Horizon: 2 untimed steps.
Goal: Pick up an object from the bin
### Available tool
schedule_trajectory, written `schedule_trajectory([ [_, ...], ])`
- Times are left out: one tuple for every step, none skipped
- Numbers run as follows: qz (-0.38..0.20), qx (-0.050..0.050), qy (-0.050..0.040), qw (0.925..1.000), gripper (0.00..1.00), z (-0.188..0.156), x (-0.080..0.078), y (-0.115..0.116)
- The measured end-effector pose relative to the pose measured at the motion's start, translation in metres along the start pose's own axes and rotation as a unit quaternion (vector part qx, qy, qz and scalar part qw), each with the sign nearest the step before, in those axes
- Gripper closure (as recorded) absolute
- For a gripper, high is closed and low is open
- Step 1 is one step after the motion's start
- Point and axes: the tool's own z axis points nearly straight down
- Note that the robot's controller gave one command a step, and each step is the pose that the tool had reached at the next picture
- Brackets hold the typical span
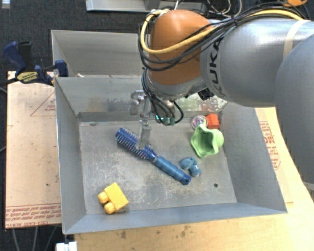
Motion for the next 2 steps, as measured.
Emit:
schedule_trajectory([
  [-0.107,0.000,-0.0032,0.9942,0.00,0.1350,0.0114,-0.0021],
  [-0.106,0.000,-0.0034,0.9943,1.00,0.1332,0.0112,-0.0021],
])
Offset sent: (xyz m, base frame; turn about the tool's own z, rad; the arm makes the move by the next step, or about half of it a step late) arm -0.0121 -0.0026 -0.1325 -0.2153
